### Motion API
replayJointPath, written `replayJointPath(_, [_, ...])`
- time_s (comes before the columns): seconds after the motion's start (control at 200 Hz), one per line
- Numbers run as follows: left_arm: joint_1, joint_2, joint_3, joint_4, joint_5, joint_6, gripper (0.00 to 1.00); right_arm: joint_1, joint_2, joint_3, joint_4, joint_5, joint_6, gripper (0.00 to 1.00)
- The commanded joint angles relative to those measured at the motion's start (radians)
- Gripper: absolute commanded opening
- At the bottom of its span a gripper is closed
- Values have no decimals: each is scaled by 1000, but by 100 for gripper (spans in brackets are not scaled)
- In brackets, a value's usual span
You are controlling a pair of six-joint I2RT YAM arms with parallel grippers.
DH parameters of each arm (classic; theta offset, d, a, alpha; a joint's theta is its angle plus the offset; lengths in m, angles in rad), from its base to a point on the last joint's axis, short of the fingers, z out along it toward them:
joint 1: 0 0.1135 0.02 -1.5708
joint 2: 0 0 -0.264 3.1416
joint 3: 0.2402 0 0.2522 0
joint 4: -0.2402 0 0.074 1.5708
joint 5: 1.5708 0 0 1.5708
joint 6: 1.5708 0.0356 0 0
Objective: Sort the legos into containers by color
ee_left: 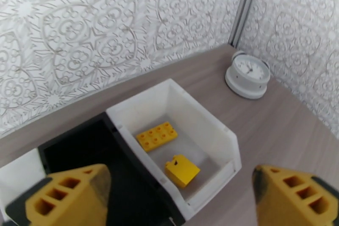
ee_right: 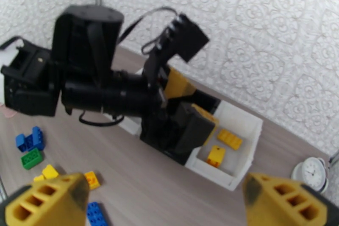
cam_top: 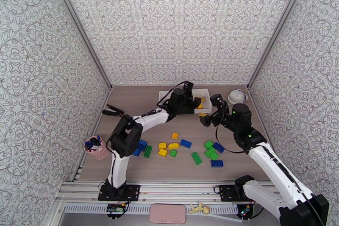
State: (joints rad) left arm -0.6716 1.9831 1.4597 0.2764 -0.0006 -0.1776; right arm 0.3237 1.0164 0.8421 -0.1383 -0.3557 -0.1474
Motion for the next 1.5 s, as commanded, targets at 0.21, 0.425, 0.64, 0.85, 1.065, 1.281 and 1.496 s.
replayJointPath(0.21, [-30, -408, -375, -261, -456, -291, 100, 100, 97, 44, -21, -204, -134, 100])
replayJointPath(0.425, [-91, -567, -477, -641, -699, -532, 100, 153, 165, 104, -18, -279, -165, 99])
replayJointPath(0.64, [-89, -622, -516, -1004, -708, -897, 100, 193, 239, 165, -38, -314, -206, 100])
replayJointPath(0.85, [-4, -619, -535, -1142, -559, -1048, 99, 233, 324, 242, -112, -279, -238, 100])
replayJointPath(1.065, [130, -619, -631, -1118, -391, -1122, 92, 278, 381, 271, -135, -275, -255, 100])
replayJointPath(1.281, [217, -602, -673, -1033, -300, -1109, 81, 314, 435, 301, -148, -272, -268, 100])
replayJointPath(1.496, [254, -507, -642, -976, -260, -1065, 67, 331, 471, 322, -149, -266, -265, 100])
